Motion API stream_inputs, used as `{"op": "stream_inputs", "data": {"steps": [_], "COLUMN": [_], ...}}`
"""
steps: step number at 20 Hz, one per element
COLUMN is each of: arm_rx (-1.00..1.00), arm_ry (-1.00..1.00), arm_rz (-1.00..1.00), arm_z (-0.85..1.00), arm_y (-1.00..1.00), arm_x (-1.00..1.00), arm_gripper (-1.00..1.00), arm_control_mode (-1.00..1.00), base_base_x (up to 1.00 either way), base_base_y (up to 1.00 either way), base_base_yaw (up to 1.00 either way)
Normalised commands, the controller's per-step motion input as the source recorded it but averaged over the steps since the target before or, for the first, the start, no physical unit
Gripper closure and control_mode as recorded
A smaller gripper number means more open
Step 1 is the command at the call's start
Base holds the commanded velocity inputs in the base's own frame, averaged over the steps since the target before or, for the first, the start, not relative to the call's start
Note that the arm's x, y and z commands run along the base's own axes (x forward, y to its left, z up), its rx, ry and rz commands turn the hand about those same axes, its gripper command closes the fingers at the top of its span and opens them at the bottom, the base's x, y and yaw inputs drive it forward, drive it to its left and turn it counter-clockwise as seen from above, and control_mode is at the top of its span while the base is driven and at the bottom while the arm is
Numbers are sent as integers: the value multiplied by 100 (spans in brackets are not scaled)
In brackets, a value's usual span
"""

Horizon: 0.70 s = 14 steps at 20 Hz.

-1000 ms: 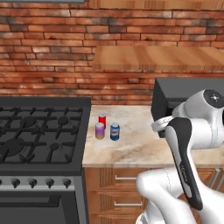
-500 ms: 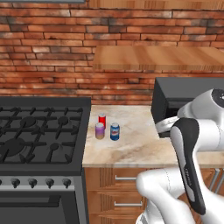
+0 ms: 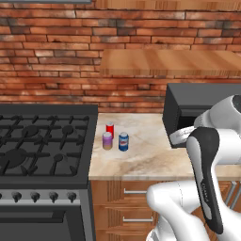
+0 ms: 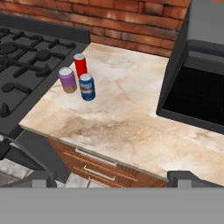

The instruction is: Four empty soda cans are scattered around the kitchen. Gather all the cans and cluster them next to the stove for recycling.

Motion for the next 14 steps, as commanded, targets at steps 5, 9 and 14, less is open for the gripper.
{"op": "stream_inputs", "data": {"steps": [5, 9, 14], "arm_rx": [0, 0, 0], "arm_ry": [0, 0, 0], "arm_rz": [0, 0, 0], "arm_z": [0, 0, 0], "arm_y": [0, 0, 0], "arm_x": [0, 0, 0], "arm_gripper": [-100, -100, -100], "arm_control_mode": [100, 100, 100], "base_base_x": [-19, -33, -53], "base_base_y": [0, 0, 14], "base_base_yaw": [0, 1, 7]}}
